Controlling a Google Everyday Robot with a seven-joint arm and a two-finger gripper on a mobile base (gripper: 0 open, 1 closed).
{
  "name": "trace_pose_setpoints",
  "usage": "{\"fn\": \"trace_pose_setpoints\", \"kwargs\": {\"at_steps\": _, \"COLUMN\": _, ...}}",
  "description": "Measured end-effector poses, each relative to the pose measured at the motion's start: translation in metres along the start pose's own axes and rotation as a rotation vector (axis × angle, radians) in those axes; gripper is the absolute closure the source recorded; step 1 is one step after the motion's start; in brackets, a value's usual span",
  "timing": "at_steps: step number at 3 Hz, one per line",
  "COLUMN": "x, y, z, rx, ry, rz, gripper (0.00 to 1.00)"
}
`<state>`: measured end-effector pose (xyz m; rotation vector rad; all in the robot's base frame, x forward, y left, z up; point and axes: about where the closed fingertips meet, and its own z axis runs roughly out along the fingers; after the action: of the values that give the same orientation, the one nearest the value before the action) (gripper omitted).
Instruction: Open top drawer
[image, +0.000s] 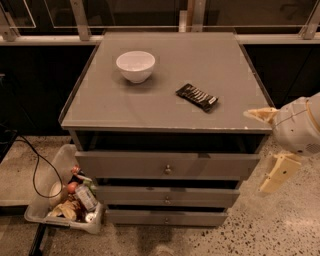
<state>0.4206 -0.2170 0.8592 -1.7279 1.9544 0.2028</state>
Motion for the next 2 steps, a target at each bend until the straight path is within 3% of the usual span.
{"fn": "trace_pose_setpoints", "kwargs": {"at_steps": 2, "x": 0.020, "y": 0.013, "z": 0.055, "rx": -0.059, "ry": -0.031, "rz": 0.040, "gripper": 0.00}}
